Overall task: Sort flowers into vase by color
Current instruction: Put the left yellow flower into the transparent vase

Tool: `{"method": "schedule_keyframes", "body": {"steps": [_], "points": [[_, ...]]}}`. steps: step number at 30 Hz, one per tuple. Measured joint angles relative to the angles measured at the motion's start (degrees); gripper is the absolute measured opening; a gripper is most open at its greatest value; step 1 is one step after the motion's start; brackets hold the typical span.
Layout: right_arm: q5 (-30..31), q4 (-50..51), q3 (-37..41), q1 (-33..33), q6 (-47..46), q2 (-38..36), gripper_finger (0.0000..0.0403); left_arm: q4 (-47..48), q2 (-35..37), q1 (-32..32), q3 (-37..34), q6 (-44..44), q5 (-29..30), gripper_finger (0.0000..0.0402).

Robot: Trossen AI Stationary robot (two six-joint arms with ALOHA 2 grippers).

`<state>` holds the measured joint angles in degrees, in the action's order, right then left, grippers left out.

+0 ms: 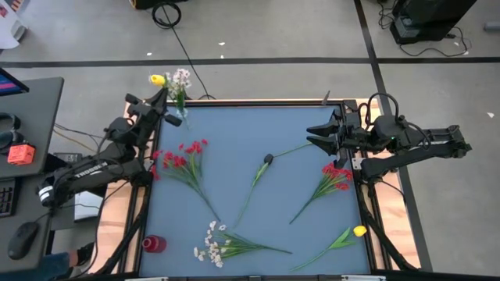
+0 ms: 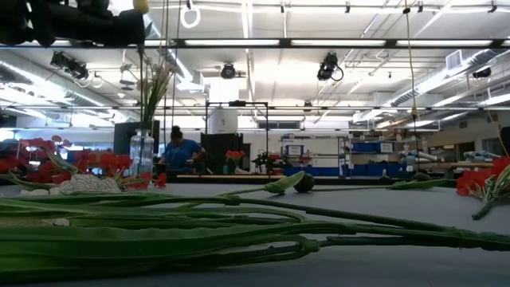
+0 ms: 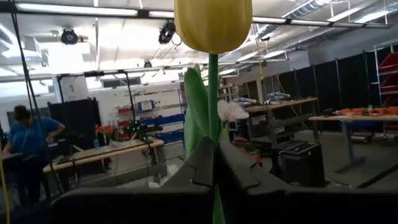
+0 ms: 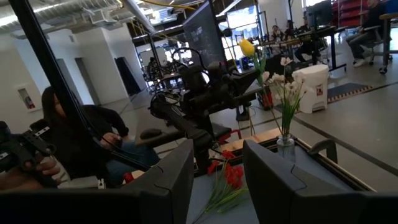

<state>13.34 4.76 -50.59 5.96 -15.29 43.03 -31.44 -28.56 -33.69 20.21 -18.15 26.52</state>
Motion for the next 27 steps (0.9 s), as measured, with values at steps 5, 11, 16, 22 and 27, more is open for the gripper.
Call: {"method": "schedule_keyframes", "body": {"steps": [5, 11, 16, 22, 27], "points": [[0.00, 0.01, 0.00, 0.00, -0.01, 0.00, 0.0147, 1.91, 0.02, -0.35, -0.02, 1.75, 0.94, 0.0012], [-0.01, 0.02, 0.00, 0.00, 0.00, 0.00, 0.0147, 5.45, 0.07, -0.33, -0.04, 5.01, 4.29, 0.0012], [-0.02, -0.01, 0.00, 0.00, 0.00, 0.00, 0.0147, 7.52, 0.10, -0.33, -0.04, 10.79, 8.37, 0.0012], [-0.02, 0.02, 0.00, 0.00, 0.00, 0.00, 0.0147, 13.15, 0.11, -0.33, -0.04, 16.60, 11.41, 0.0034], [-0.01, 0.02, 0.00, -0.01, 0.00, 0.00, 0.0147, 17.81, 0.07, -0.33, -0.07, 22.19, 11.37, 0.0070]]}}
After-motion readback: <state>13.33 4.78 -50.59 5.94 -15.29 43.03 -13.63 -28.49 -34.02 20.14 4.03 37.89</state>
